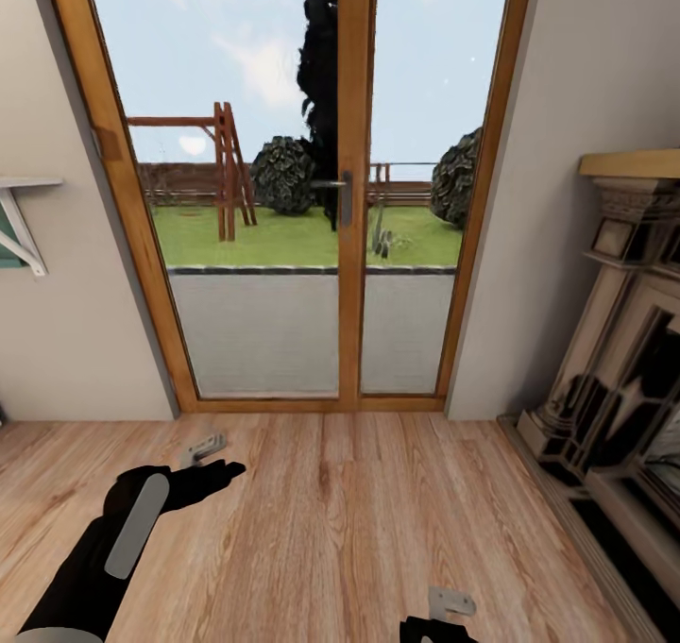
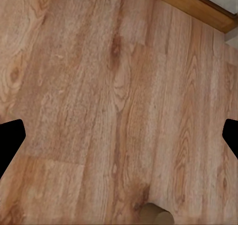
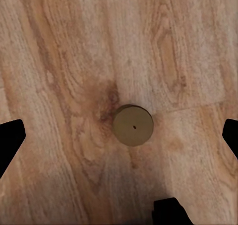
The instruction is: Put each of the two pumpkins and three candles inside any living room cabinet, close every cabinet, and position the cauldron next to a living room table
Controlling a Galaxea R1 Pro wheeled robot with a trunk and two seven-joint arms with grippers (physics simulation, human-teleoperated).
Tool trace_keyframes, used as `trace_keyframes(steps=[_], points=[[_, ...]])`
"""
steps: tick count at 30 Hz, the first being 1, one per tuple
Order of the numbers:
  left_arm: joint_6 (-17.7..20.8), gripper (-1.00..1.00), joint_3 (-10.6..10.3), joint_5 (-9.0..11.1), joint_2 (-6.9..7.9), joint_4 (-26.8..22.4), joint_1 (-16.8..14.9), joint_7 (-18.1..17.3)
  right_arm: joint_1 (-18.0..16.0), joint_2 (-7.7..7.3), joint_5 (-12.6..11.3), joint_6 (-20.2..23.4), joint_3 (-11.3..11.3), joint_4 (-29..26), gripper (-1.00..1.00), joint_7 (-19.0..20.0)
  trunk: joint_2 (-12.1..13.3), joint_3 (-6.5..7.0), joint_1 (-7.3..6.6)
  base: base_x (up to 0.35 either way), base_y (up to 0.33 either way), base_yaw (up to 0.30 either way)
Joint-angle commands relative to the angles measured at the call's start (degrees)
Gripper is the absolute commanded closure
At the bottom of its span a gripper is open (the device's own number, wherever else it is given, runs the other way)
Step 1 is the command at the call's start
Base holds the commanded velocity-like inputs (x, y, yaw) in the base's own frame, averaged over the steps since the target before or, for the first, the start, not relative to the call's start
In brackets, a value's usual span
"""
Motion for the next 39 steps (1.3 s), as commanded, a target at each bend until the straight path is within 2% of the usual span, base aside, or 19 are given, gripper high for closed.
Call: trace_keyframes(steps=[1, 13, 17, 21, 24, 27, 32, 39], points=[[0.2, -1.0, -0.1, 0.6, 0.01, -0.1, 0.0, 0.5, -0.1, -0.03, -0.2, 0.3, 0.4, -0.1, -1.0, -0.4, -0.4, -0.24, 0.22, 0.0, 0.0, 0.0], [0.2, -1.0, -0.3, 0.6, -0.06, 0.0, 0.0, 0.3, -0.1, -0.05, -0.1, 0.2, 0.5, -0.1, -1.0, -0.4, -5.3, -2.4, 2.86, 0.0, 0.0, 0.0], [0.2, -1.0, -0.3, 0.5, -1.31, -0.2, 0.0, 0.4, -0.1, -0.03, -0.2, 0.2, 0.5, -0.1, -1.0, -0.4, -6.9, -3.12, 3.74, 0.0, 0.0, 0.0], [1.1, -1.0, -0.3, 0.4, -1.75, -0.6, 0.0, 0.4, -0.1, -0.04, -0.2, -0.4, 0.5, -0.2, -1.0, -0.3, -8.5, -3.83, 4.62, 0.0, 0.0, 0.0], [3.9, -1.0, 0.1, 0.3, -1.57, -0.6, 0.0, 0.3, -0.1, -0.06, -0.3, -1.3, 0.4, -0.1, -1.0, 2.7, -9.7, -4.37, 5.27, 0.0, 0.0, 0.0], [4.6, -1.0, 0.3, 0.8, -1.38, -0.8, 0.0, 0.1, -0.1, -0.1, -0.4, -1.5, 0.2, 0.0, -1.0, 4.2, -10.9, -4.91, 5.93, 0.0, 0.0, 0.0], [4.7, -1.0, 0.0, 1.9, -1.71, -0.6, 0.0, 0.1, -0.1, -0.08, -0.6, -1.5, 0.0, 0.1, -1.0, 4.7, -12.9, -5.81, 7.03, 0.0, 0.0, 0.0], [4.7, -1.0, -0.7, 2.2, -2.1, -0.2, 0.0, 0.1, -0.1, -0.06, -0.5, -1.5, 0.0, 0.1, -1.0, 4.8, -15.7, -7.07, 8.57, 0.0, 0.0, 0.0]])
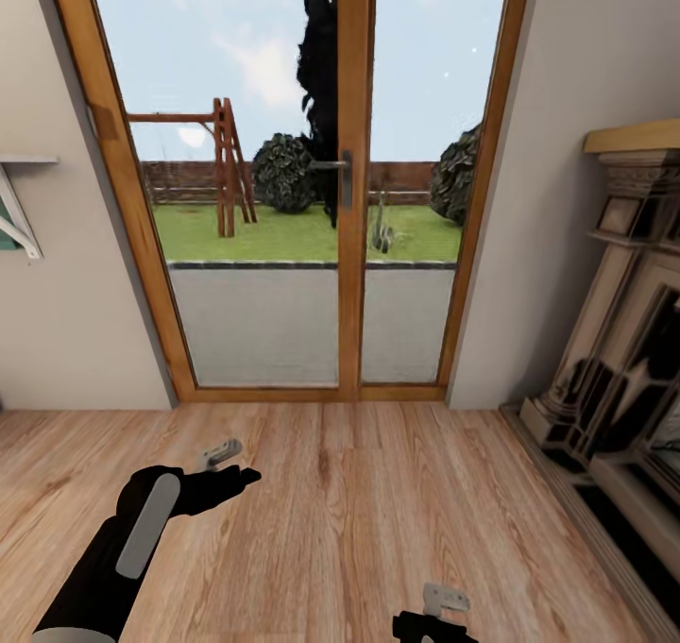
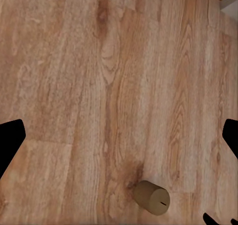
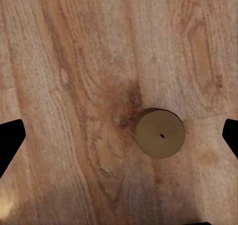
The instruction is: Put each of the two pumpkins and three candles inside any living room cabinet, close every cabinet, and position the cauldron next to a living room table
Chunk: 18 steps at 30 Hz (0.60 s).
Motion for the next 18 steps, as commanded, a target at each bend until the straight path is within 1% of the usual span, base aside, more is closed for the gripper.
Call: trace_keyframes(steps=[1, 11, 14, 18], points=[[0.2, -1.0, 0.0, 0.6, -0.01, 0.0, 0.0, 0.5, -0.1, -0.02, -0.2, 0.3, 0.5, -0.1, -1.0, -0.4, -0.4, -0.24, 0.22, 0.0, 0.0, 0.0], [0.3, -1.0, -0.3, 0.6, -0.24, -0.1, 0.0, 0.5, -0.1, -0.1, -0.3, 0.1, 0.5, 0.0, -1.0, -0.4, -4.5, -2.04, 2.42, 0.0, 0.0, 0.0], [0.2, -1.0, -0.4, 0.6, -0.26, 0.0, 0.0, 0.5, -0.1, -0.16, -0.3, 0.0, 0.5, 1.5, -1.0, -0.4, -5.7, -2.58, 3.07, 0.0, 0.0, 0.0], [0.2, -1.0, -0.4, 0.6, -0.68, 0.0, 0.0, 0.5, -0.1, -0.2, -0.3, -0.1, 0.4, 3.2, -1.0, -0.4, -7.3, -3.29, 3.95, 0.0, 0.0, 0.0]])
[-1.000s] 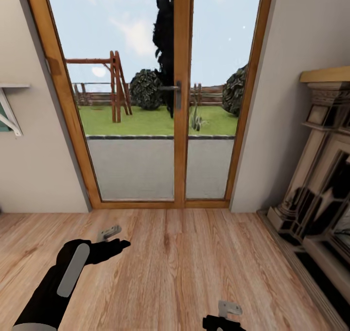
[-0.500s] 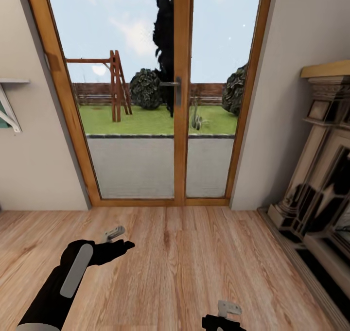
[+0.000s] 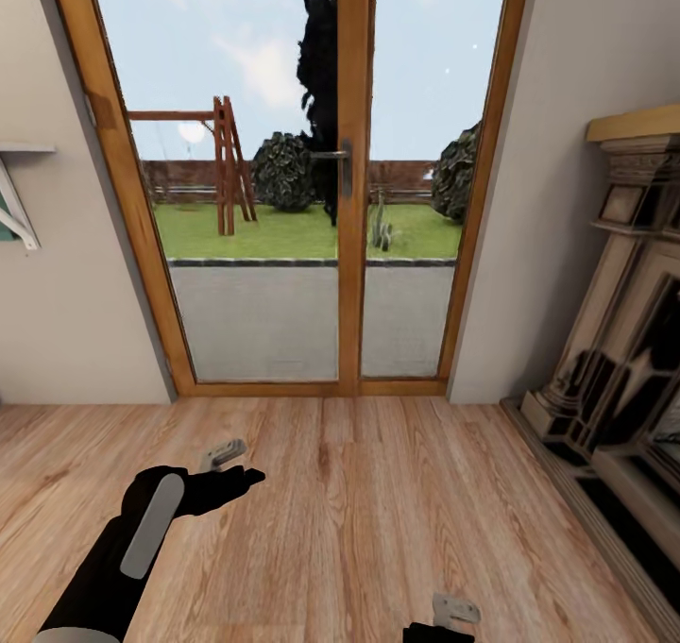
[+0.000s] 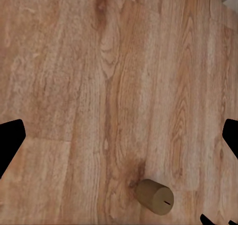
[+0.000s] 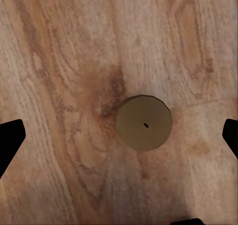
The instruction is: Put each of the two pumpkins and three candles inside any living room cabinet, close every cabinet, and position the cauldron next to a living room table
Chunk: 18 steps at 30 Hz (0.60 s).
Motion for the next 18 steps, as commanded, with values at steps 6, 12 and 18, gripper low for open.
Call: trace_keyframes(steps=[6, 12, 18], points=[[0.2, -1.0, 0.0, 0.6, -0.66, 0.0, 0.0, 0.6, 0.0, -0.19, -0.2, 0.3, 0.4, 0.3, -1.0, -0.4, -2.4, -1.14, 1.32, 0.0, 0.0, 0.0], [0.2, -1.0, 0.0, 0.6, -0.79, 0.0, 0.0, 0.6, -0.1, -0.05, -0.1, -1.4, 0.5, 0.4, -1.0, -0.4, -4.9, -2.22, 2.63, 0.0, 0.0, 0.0], [0.1, -1.0, -1.3, 0.6, -0.81, 0.0, 0.0, 0.6, 0.0, -0.06, 0.1, -2.6, 0.7, 0.4, -1.0, -0.4, -7.3, -3.29, 3.95, 0.0, 0.0, 0.0]])
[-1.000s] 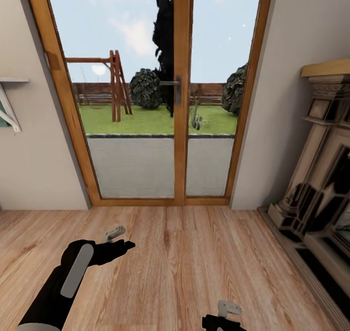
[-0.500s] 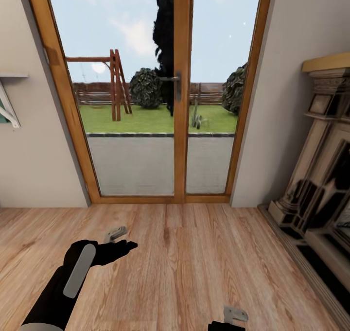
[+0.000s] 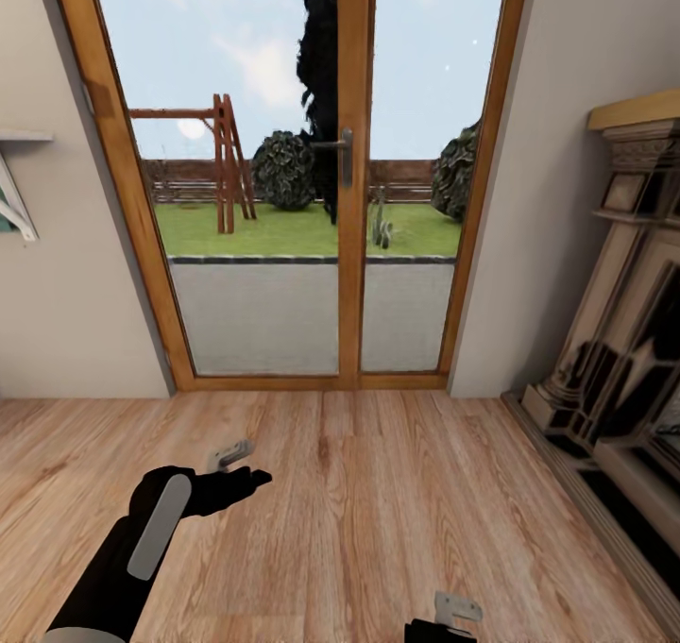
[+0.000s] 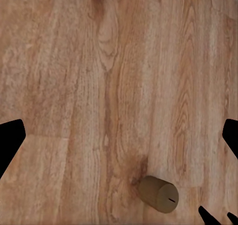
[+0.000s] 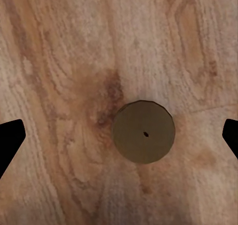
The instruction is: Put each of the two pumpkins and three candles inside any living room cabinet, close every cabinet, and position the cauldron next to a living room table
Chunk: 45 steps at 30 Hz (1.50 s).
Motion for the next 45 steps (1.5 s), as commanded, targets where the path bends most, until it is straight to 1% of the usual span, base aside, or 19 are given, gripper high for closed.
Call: trace_keyframes(steps=[1, 7, 13, 17, 25, 29, 32, 43, 45], points=[[0.2, -1.0, -0.1, 0.6, 0.02, 0.0, 0.0, 0.6, 0.0, -0.02, -0.1, 0.3, 0.4, -0.1, -1.0, -0.4, -0.4, -0.24, 0.22, 0.0, 0.0, 0.0], [0.1, -1.0, -1.1, 0.5, -0.3, 0.0, 0.0, 0.6, -0.1, 0.01, 0.0, 0.2, 0.4, -0.2, -1.0, -0.4, -2.8, -1.32, 1.53, 0.0, 0.0, 0.0], [0.1, -1.0, -1.3, 0.6, -0.41, 0.0, 0.0, 0.6, 0.0, 0.01, 0.0, 0.2, 0.4, -0.2, -1.0, -0.4, -5.3, -2.4, 2.85, 0.0, 0.0, 0.0], [0.1, -1.0, -2.0, 0.6, -0.42, 0.0, 0.0, 0.7, 0.0, 0.01, 0.0, 0.2, 0.4, -0.2, -1.0, -0.4, -6.9, -3.11, 3.73, 0.0, 0.0, 0.0], [0.1, -1.0, -2.1, 0.6, -0.42, 0.0, 0.0, 0.7, -0.1, -0.07, -0.2, 0.0, 0.4, -0.1, -1.0, -0.4, -10.1, -4.55, 5.49, 0.0, 0.0, 0.0], [0.1, -1.0, -2.1, 0.6, -0.42, 0.0, 0.0, 0.6, -0.1, -0.28, -0.3, -1.2, 0.4, 0.1, -1.0, -0.4, -11.7, -5.27, 6.37, 0.0, 0.0, 0.0], [0.1, -1.0, -2.1, 0.6, -0.42, 0.0, 0.0, 0.6, -0.1, -0.17, -0.3, -1.7, 0.4, 0.9, -1.0, -0.4, -12.9, -5.81, 7.02, 0.0, 0.0, 0.0], [0.1, -1.0, -2.1, 0.7, -0.42, 0.0, 0.0, 0.6, 0.0, -0.16, -0.2, -1.9, 0.4, 1.5, -1.0, -0.4, -17.3, -7.78, 9.44, 0.0, 0.0, 0.0], [0.1, -1.0, -2.1, 0.7, -0.43, 0.0, 0.0, 0.6, 0.0, -0.16, -0.2, -2.1, 0.4, 1.5, -1.0, -0.4, -17.3, -8.22, 9.49, 0.0, 0.0, 0.0]])
